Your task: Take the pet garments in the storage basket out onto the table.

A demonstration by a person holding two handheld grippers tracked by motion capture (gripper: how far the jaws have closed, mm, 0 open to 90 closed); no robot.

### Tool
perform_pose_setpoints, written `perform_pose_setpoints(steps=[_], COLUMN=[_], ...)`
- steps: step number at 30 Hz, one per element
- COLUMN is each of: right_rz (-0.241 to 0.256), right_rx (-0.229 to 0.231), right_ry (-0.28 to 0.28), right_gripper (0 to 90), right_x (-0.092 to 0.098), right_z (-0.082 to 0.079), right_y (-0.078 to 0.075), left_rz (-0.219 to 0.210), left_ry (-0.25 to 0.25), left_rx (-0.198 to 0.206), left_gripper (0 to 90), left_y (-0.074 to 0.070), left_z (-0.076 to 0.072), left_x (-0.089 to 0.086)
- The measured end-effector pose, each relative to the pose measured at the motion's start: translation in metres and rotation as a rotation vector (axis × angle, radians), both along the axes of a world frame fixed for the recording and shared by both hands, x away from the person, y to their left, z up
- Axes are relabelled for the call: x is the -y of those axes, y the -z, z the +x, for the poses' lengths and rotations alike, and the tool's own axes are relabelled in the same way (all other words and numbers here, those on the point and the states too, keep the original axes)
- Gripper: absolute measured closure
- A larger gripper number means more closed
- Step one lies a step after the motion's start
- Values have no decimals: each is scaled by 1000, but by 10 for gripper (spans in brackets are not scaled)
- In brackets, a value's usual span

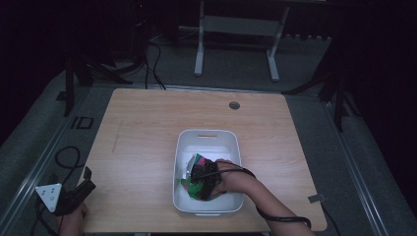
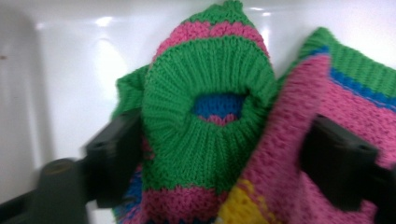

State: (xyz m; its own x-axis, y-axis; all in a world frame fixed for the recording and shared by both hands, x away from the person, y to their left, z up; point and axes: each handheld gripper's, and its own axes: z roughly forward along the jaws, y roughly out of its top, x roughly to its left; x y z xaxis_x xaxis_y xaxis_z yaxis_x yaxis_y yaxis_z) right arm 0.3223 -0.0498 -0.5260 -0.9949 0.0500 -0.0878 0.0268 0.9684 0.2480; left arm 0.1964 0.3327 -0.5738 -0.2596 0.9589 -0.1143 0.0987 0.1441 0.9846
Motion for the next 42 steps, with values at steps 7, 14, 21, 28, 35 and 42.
perform_pose_setpoints(steps=[7,14,21,28,35,42], right_rz=[16,115,248,283,318,336], right_rx=[47,84,130,183,216,265], right_ry=[-22,-19,-14,4,43,124], right_gripper=[650,658,658,657,657,656], right_x=[3,13,27,40,62,102], right_z=[-3,-4,-5,1,6,13], right_y=[-10,-47,-103,-136,-157,-175], left_rz=[0,-2,3,5,5,8], left_ry=[-3,-3,-5,-7,-8,-9], left_rx=[-1,-3,-5,-8,-6,-9], left_gripper=[19,19,19,19,19,19], left_y=[0,0,0,0,0,0], left_z=[0,0,0,0,0,0], left_x=[0,0,0,0,0,1])
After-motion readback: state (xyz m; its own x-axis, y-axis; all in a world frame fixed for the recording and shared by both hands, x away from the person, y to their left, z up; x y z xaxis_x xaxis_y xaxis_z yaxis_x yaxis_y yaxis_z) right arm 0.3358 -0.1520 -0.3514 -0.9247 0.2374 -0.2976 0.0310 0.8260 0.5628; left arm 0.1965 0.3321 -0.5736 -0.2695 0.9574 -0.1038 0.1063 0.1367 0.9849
